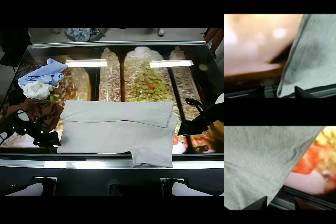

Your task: Fold the shirts.

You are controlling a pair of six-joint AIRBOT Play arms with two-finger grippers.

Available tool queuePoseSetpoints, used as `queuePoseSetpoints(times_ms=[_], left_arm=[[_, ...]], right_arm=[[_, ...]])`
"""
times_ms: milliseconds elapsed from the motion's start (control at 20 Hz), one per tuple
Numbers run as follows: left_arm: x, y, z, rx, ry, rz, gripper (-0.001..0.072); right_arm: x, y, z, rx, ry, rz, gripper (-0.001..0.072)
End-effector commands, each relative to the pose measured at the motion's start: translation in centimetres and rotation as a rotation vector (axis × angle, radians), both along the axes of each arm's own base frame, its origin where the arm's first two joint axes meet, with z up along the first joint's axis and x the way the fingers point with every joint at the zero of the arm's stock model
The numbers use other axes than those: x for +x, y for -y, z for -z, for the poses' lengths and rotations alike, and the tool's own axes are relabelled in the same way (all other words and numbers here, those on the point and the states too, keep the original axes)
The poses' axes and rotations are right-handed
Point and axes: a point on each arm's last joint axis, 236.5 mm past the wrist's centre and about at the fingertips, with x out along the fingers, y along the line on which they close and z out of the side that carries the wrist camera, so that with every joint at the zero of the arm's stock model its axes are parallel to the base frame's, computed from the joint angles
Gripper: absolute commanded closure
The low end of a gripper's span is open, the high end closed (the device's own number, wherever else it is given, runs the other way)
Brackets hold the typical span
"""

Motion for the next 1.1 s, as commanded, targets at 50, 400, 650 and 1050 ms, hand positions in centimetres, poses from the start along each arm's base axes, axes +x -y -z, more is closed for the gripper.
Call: queuePoseSetpoints(times_ms=[50, 400, 650, 1050], left_arm=[[-1.2, 1.5, 1.6, -0.039, 0.024, -0.031, 0.0271], [0.2, 2.3, 2.7, -0.021, 0.092, -0.07, 0.0666], [-0.2, 2.4, 2.5, -0.036, 0.084, -0.038, 0.0667], [-0.3, 2.4, 2.5, -0.041, 0.088, -0.023, 0.0667]], right_arm=[[-1.2, -0.2, 0.1, 0.007, -0.033, -0.001, 0.0269], [-8.9, -4.6, 3.1, 0.096, -0.112, -0.034, 0.0144], [-11.7, -6.8, 3.8, 0.168, -0.153, -0.04, 0.0111], [-11.9, -8.2, 7.2, 0.152, -0.142, 0.102, 0.0187]])
